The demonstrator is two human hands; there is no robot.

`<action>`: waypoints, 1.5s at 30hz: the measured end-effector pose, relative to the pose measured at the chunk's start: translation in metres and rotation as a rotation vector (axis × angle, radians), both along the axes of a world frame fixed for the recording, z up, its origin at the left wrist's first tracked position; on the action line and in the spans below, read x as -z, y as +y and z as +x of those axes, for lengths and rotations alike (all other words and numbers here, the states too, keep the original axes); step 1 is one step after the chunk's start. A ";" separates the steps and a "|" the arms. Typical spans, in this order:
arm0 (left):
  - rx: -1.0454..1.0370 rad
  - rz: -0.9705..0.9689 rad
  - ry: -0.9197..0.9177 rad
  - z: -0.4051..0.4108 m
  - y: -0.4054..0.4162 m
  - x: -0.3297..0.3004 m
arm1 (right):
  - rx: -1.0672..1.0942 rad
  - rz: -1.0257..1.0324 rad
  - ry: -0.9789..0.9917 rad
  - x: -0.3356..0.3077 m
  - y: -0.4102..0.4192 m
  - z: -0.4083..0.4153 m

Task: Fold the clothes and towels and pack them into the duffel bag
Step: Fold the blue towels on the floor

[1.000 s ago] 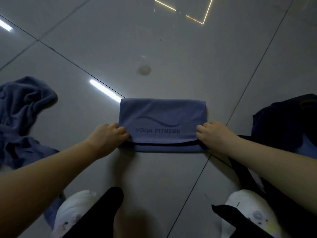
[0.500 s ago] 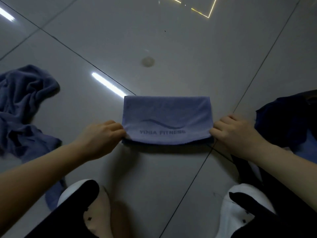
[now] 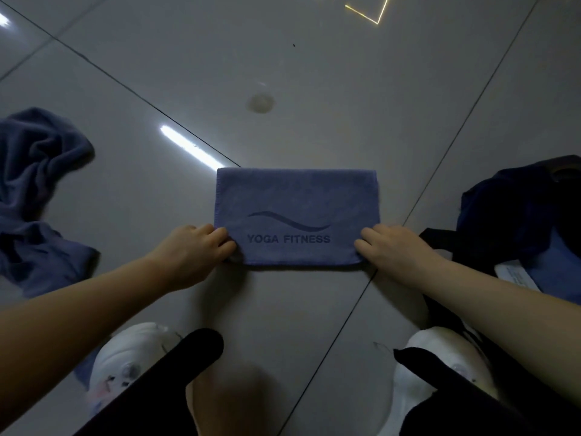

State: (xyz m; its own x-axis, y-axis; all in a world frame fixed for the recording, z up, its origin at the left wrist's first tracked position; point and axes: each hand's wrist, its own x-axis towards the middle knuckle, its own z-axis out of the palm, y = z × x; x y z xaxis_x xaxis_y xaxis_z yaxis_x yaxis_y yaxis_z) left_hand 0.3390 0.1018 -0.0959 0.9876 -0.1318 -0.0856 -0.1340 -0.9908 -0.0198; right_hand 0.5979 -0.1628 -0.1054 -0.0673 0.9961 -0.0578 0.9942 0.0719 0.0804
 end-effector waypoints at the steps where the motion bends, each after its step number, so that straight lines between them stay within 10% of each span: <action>1: 0.012 0.008 0.017 0.002 0.000 -0.001 | -0.003 0.000 -0.006 0.002 0.001 0.000; 7: -0.257 -0.062 0.220 0.016 -0.005 -0.007 | 0.148 -0.164 0.166 -0.022 0.007 -0.001; 13: -0.875 -1.124 0.714 0.013 0.031 -0.058 | 0.657 -0.347 0.772 -0.096 0.020 0.024; 19: -0.867 -1.563 0.794 0.002 0.062 -0.110 | 0.835 -0.179 1.358 -0.148 0.022 0.031; 23: -1.035 -1.348 0.748 0.015 0.058 -0.097 | 0.931 -0.185 1.234 -0.117 0.033 0.030; 27: -1.228 -0.766 0.258 0.026 0.050 -0.044 | 0.983 -0.015 0.666 -0.067 0.040 0.031; 31: -0.560 -0.455 0.012 0.019 0.006 -0.012 | 0.379 -0.098 0.373 -0.036 0.030 -0.006; 35: 0.034 -0.167 0.294 0.004 -0.038 0.005 | 0.221 -0.525 0.288 -0.021 0.031 -0.035; 45: -0.117 -0.156 0.380 -0.021 -0.017 0.025 | 0.202 -0.657 0.153 -0.015 0.017 -0.006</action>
State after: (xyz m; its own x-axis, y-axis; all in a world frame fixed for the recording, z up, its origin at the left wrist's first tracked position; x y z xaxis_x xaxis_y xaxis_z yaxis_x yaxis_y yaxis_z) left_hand 0.3182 0.0849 -0.1213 0.8986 -0.0612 -0.4344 0.0106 -0.9869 0.1610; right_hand 0.5914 -0.1454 -0.0909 0.0600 0.7521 -0.6563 0.9898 -0.1297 -0.0581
